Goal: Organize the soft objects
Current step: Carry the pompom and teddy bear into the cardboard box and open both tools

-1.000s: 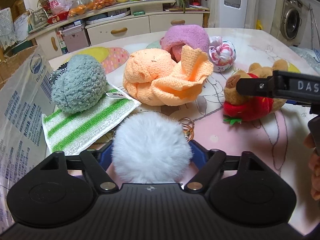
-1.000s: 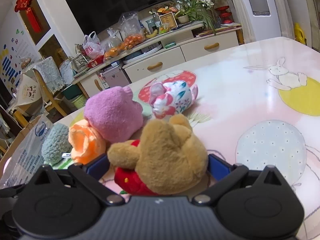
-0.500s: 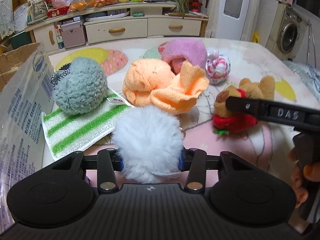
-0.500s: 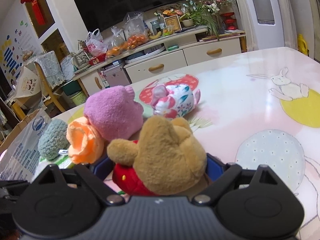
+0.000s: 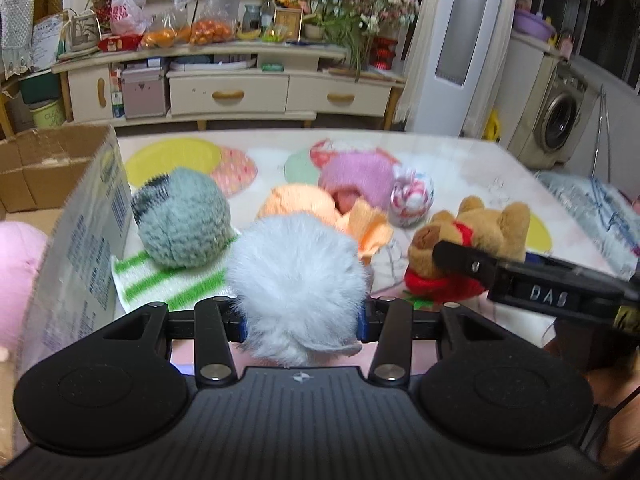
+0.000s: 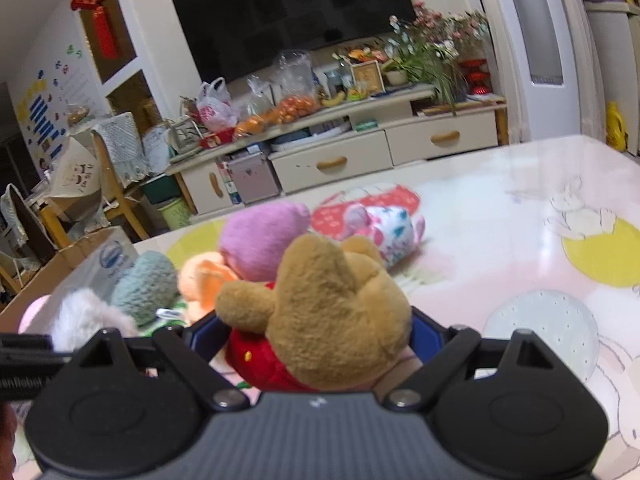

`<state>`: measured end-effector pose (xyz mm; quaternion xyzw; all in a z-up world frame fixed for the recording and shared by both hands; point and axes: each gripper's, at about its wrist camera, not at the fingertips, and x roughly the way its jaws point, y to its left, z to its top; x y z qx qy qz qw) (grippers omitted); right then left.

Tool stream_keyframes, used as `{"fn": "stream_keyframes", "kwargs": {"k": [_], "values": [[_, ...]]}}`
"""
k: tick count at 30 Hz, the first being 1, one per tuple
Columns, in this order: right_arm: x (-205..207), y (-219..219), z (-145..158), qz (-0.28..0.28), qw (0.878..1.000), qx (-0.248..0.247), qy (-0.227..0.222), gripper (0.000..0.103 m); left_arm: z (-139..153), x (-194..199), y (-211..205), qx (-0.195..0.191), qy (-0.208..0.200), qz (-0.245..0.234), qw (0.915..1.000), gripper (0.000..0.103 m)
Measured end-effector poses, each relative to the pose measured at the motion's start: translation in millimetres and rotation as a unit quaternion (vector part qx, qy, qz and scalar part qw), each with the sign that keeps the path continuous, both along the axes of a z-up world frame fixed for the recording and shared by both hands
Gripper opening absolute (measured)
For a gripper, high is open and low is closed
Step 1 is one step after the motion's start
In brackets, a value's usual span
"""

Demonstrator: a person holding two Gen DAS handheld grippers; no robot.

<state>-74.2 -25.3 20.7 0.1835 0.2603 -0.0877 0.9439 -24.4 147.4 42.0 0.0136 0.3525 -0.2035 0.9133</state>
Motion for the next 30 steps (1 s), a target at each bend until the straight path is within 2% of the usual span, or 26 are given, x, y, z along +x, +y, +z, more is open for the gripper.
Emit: {"fn": "stream_keyframes", "kwargs": {"k": [16,30], "values": [[-3,47,47,0.039,0.998,-0.026,-0.048,0.09,38,-9,43,-0.041,-0.058,0.02,0.9973,0.055],[15,116,93,0.125,0.987,-0.039,-0.091,0.09,59,-5,105,-0.073,-0.091,0.103,0.9879,0.055]]}}
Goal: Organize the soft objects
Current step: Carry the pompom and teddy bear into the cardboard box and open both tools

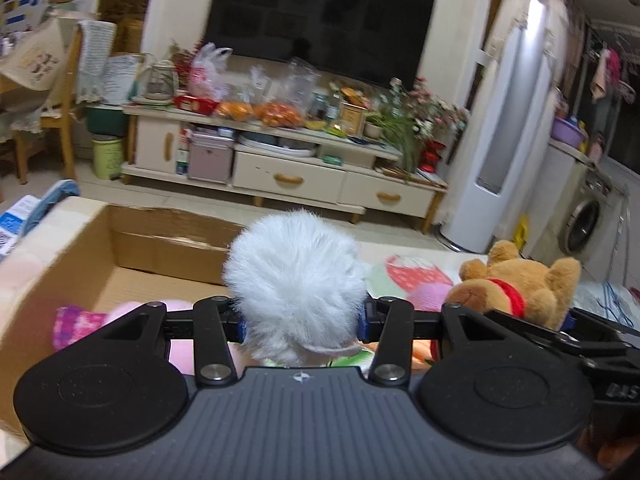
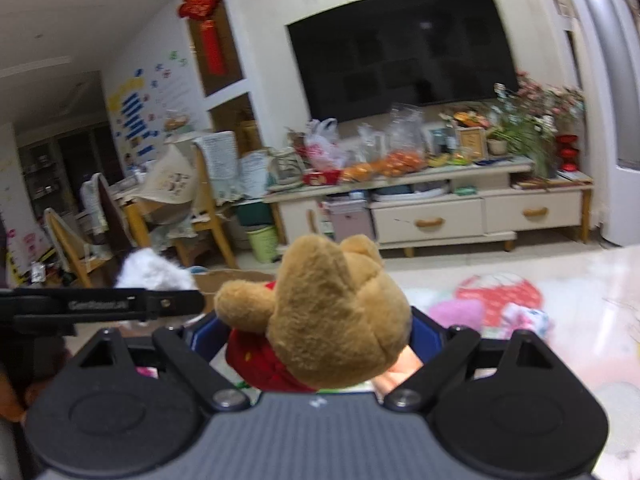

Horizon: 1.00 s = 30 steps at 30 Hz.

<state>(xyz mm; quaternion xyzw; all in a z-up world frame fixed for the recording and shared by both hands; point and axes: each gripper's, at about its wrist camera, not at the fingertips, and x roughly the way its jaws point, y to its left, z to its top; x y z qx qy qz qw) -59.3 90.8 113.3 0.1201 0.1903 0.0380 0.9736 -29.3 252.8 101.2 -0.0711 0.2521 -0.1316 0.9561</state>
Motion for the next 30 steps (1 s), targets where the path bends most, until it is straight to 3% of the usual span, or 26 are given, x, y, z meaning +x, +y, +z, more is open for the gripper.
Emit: {"fn": "stream_keyframes", "kwargs": {"k": [7,16,30], "values": [[23,46,6,0.07,0.997,0.011,-0.004,0.091,-2,4,28,-0.009,0.004,0.055,0.9984,0.055],[49,110,-11,0.151,0.988,0.002,0.02,0.091,-2,8,52,-0.019,0.021,0.121,0.9922,0.056],[58,145,-41,0.174,0.983,-0.006,0.058,0.092,-6,15,52,-0.022,0.044,0.162,0.9855,0.056]]}}
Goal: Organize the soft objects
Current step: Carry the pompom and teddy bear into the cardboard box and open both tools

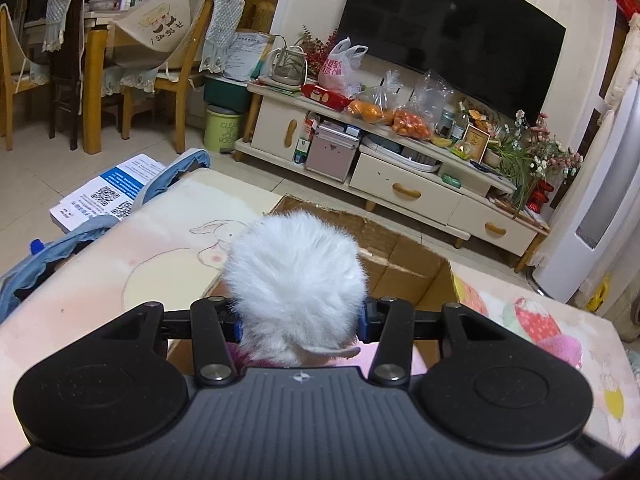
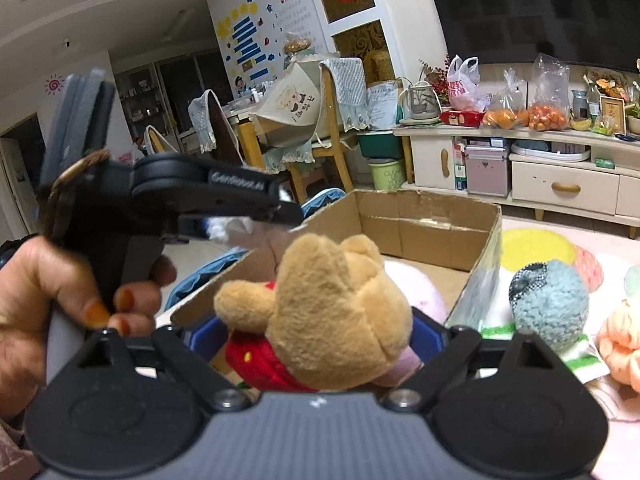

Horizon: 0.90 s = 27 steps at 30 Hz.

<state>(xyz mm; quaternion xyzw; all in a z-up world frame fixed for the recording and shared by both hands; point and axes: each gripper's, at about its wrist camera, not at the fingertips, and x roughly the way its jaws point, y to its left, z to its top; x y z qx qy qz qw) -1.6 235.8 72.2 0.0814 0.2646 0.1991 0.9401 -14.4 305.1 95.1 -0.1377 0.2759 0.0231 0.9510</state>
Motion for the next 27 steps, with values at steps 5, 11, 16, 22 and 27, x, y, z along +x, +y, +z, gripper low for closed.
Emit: {"fn": "stream_keyframes", "kwargs": {"k": [5,11,16,22,27], "values": [[0,6,-6,0.005,1.0,-0.011,0.001,0.093,4,5,-3,-0.006,-0.019,-0.009,0.9998,0.06],[-5,9,-5,0.004,1.0,-0.016,-0.011,0.101,-1,5,-2,0.006,-0.025,-0.004,0.9997,0.077],[-13,2,-1,-0.006,1.0,-0.016,-0.021,0.102,0,-2,-4,0.028,-0.017,-0.002,0.9995,0.091],[-25,-12,4,-0.025,0.999,-0.019,-0.033,0.102,5,-15,-5,0.04,-0.017,-0.004,0.999,0.098],[-36,-24,1,-0.047,0.998,-0.017,-0.033,0.102,7,-21,-5,0.056,-0.02,-0.016,0.9981,0.101]]}}
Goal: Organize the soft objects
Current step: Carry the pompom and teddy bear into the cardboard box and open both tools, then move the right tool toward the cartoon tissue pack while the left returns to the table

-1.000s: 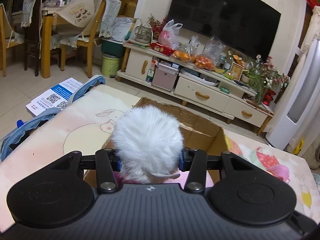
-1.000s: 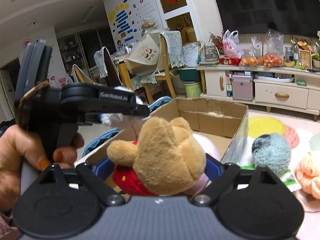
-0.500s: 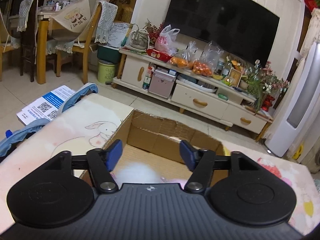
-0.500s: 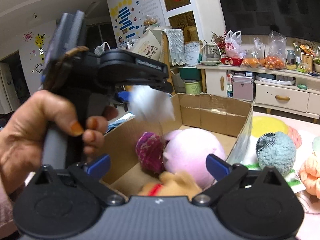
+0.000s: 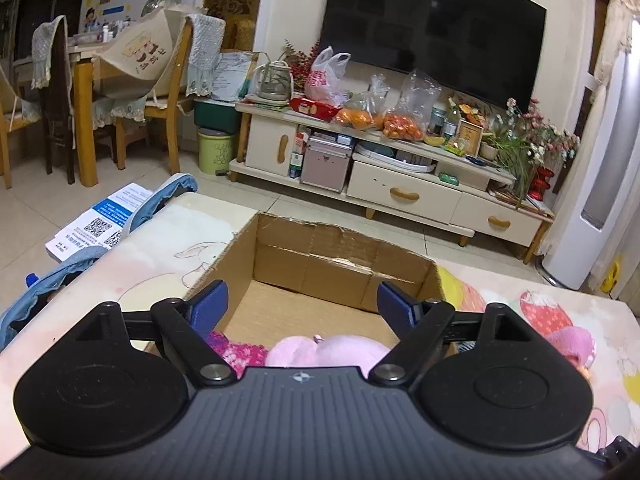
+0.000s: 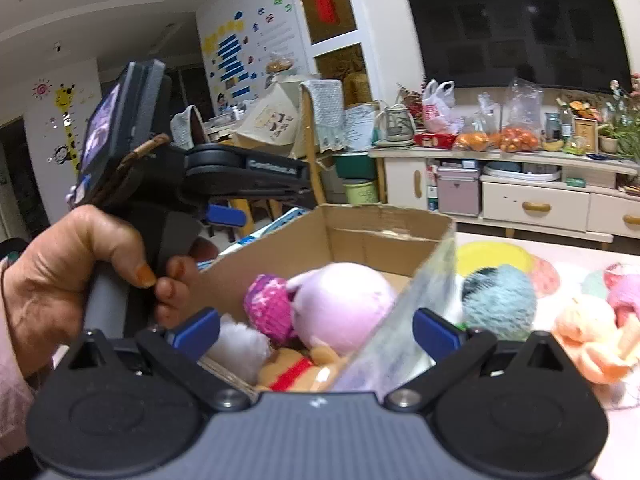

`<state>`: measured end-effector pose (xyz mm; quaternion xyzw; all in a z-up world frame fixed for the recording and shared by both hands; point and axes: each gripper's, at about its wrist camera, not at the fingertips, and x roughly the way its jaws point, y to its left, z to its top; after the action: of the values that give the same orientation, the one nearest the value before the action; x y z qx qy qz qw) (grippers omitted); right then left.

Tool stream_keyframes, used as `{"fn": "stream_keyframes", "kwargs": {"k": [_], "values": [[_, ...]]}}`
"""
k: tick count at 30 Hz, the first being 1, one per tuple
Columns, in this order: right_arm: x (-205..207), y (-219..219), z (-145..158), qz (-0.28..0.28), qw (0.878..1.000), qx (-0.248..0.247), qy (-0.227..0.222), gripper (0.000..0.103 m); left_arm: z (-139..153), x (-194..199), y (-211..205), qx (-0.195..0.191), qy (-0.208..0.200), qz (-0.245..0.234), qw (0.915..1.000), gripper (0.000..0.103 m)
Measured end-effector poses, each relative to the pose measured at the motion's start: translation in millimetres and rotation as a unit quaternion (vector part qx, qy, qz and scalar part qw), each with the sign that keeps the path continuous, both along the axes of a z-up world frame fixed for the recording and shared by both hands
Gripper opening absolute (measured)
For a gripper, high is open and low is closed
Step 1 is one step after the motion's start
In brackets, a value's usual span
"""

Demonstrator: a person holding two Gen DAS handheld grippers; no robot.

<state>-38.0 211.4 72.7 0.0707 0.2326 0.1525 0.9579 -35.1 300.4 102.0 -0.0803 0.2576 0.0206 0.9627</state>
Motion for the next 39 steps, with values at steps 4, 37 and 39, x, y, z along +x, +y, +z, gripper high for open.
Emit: {"fn": "stream_keyframes", "kwargs": {"k": [4,37,39], "values": [[-7,-9,-6,-0.018,1.0,-0.006,0.005,0.102,0,2,-3,0.011,-0.002,-0.012,0.9999,0.101],[1,-32,-89,-0.046,0.99,-0.095,0.097,0.102,-8,7,2,0.055,-0.003,-0.086,0.9948,0.103],[3,-36,-93,-0.053,0.988,-0.103,0.099,0.102,-7,8,4,0.053,-0.003,-0.086,0.9948,0.103]]}}
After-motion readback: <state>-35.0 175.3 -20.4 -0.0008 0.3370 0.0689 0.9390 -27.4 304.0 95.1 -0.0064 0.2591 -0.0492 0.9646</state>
